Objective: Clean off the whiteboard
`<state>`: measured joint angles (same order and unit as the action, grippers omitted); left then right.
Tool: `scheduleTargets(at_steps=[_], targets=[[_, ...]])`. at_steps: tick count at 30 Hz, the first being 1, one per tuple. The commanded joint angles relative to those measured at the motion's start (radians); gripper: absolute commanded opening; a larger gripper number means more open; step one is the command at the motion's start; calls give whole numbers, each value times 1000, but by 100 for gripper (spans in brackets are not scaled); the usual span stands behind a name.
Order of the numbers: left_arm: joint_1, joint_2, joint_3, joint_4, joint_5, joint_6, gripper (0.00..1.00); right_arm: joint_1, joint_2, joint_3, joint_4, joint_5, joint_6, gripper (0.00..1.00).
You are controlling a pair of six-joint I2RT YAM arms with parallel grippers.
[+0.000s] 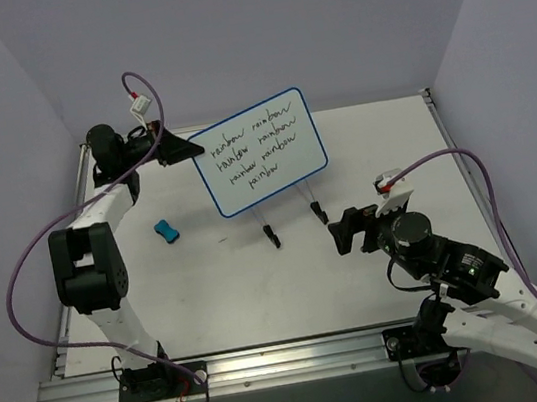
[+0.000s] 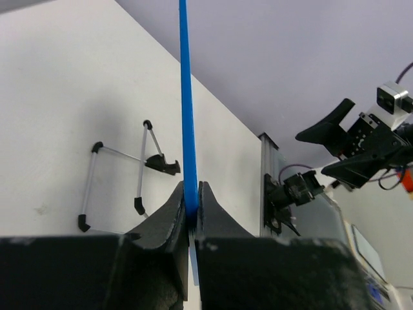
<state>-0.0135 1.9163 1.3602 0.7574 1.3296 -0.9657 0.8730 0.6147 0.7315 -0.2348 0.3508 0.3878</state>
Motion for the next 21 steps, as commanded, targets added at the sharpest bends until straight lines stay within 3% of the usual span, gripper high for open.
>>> scheduleTargets(at_steps=[1,10,14,16,21], targets=[[9,-160,97,-386,-136,287,2,7,7,32,43,28,-17,97],[127,-345,97,-492,-265,203,2,7,131,63,140,-29,-33,96],[201,-440,106,-552,-335,165,2,7,290,100,262,-88,-53,94],[234,-491,131,-722,-406,186,2,7,389,138,302,-154,-73,93],[345,-569,154,-846,-533,179,2,17,624,255,432,-274,-104,89]])
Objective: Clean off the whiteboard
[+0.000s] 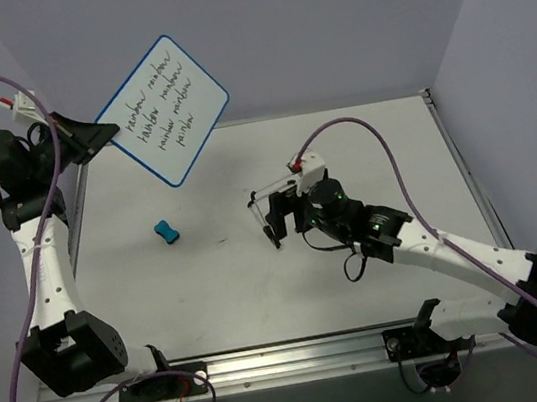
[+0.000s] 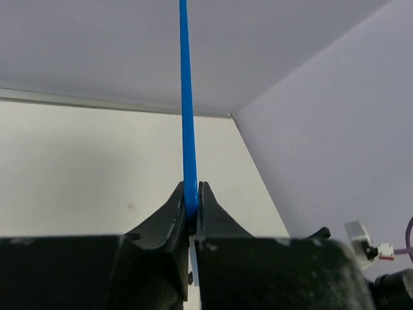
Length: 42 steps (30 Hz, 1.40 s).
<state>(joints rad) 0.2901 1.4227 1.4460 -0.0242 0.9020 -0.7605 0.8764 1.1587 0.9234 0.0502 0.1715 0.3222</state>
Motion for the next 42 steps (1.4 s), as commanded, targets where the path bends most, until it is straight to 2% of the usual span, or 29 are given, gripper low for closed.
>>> scheduleTargets(at_steps=[1,3,7,13,19,24,35,38,42], targets=[[56,-100,59,-75,-115,-34,2,15,160,92,183,-136,-61,89],[93,-120,57,-100,-153,-40,2,21,251,130,266,-158,-75,88],[135,-174,63,-193,-261,-11,2,48,552,293,316,-196,-113,83],[172,-183,94,-221,-255,15,2,91,879,546,356,-190,-117,80],[188,-214,96,-246,-278,43,2,145,1126,801,295,-175,-169,80],[199,-220,102,-286,-318,82,2,154,1217,894,290,-175,-170,80],[208,-225,116,-302,-342,122,2,162,1420,1167,221,-66,-212,79],[208,-234,117,-321,-371,142,2,162,1461,1200,223,-66,-219,75],[208,-246,116,-339,-406,162,2,167,1493,1249,227,-50,-242,62]])
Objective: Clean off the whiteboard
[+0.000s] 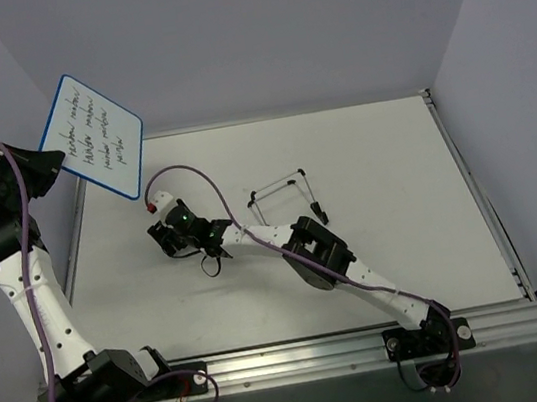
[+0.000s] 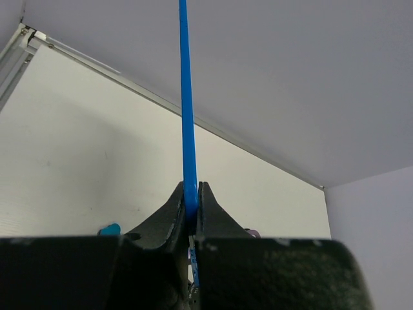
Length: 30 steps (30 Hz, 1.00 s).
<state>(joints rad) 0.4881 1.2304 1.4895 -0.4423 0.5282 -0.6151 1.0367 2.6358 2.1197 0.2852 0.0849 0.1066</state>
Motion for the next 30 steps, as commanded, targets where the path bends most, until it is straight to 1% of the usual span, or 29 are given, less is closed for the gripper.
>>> scheduleTargets(at_steps=[1,2,3,10,12,14,19,20,21,25,27,29,30], targets=[[10,-54,72,79,-33,18,2,8,23,55,-3,35,-37,58],[10,-54,71,79,-30,17,2,6,26,59,6,41,-41,51],[10,-55,69,82,-27,15,2,6,27,60,12,50,-47,50],[10,-57,58,96,-2,18,2,6,64,98,25,49,-87,47],[10,-54,58,96,4,20,2,8,66,97,34,44,-97,50],[10,-54,54,97,7,18,2,9,64,97,49,42,-97,50],[10,-57,48,105,19,17,2,8,75,112,65,41,-97,44],[12,-57,46,106,21,17,2,11,75,114,65,38,-97,40],[10,-57,46,109,23,15,2,10,75,112,66,38,-97,39],[9,-55,40,120,42,12,2,16,73,114,72,39,-139,38],[9,-57,34,123,46,14,2,17,63,102,81,42,-139,31],[9,-57,31,123,46,20,2,17,41,65,117,49,-127,18],[9,-57,31,125,49,23,2,17,0,34,138,49,-124,18]])
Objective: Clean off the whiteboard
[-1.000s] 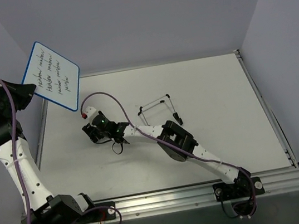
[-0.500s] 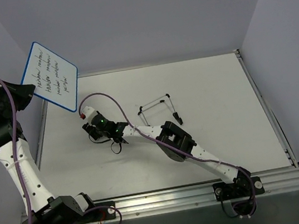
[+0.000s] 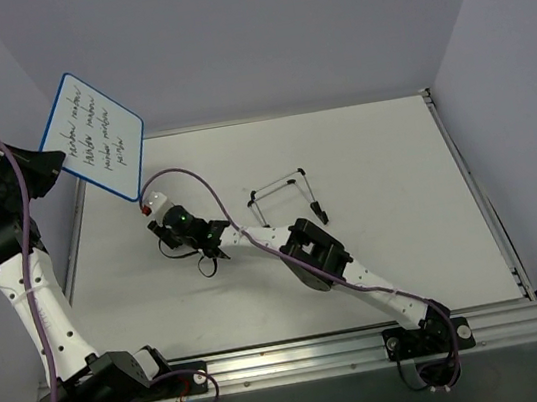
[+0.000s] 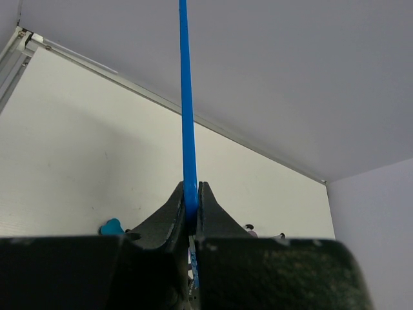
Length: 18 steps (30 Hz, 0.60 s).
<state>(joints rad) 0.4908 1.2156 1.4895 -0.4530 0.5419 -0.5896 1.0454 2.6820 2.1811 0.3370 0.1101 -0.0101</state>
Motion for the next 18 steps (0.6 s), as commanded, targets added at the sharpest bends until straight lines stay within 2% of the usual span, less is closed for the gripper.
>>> scheduleTargets(at_steps=[1,5,9,10,11,18], targets=[[6,-42,29,137,36,-1,2,8,-71,-114,147,25,-4,17],[2,-34,32,140,46,-1,2,13,-230,-334,264,39,9,16],[-8,-30,34,149,62,-3,2,27,-455,-555,333,51,10,14],[-12,-31,35,151,73,0,2,33,-494,-599,352,51,10,11],[-15,-33,35,155,81,1,2,34,-537,-686,362,49,34,10],[-98,-39,40,191,147,16,2,53,-938,-978,347,105,67,9]])
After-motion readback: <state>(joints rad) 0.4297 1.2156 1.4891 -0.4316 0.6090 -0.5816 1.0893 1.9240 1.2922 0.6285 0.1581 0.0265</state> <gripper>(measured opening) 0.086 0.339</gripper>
